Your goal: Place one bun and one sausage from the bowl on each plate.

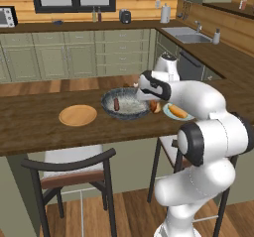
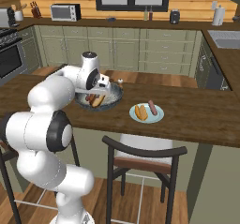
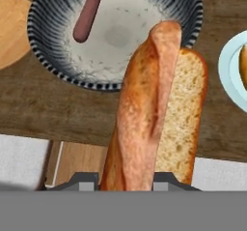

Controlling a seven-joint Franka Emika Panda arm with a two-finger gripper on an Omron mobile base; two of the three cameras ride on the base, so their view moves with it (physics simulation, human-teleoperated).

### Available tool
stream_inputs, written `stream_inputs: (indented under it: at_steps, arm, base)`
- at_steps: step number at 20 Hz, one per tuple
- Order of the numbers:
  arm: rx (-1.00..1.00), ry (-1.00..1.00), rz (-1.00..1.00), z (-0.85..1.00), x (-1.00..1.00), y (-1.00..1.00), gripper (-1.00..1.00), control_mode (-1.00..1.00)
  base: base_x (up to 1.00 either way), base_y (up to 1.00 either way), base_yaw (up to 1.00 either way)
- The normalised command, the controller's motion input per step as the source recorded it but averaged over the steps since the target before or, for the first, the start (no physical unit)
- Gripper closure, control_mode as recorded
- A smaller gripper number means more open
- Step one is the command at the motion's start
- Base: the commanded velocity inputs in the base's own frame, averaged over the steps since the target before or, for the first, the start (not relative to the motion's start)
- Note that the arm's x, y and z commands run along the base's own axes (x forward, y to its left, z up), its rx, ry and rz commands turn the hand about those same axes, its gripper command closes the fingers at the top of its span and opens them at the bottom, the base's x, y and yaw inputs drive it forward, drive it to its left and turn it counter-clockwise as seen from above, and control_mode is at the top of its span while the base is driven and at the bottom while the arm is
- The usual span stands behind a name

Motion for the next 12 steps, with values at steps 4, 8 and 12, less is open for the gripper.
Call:
stream_inputs:
  at_steps: [4,8,12]
  arm:
    - [0.00,0.00,0.00,0.18,-0.03,-0.09,1.00,-1.00]
    - [0.00,0.00,0.00,0.02,-0.02,0.00,1.00,-1.00]
    - [0.00,0.00,0.00,0.00,-0.04,0.00,1.00,1.00]
  base:
    - [0.00,0.00,0.00]
    - [0.00,0.00,0.00]
    - [-0.04,0.03,0.00]
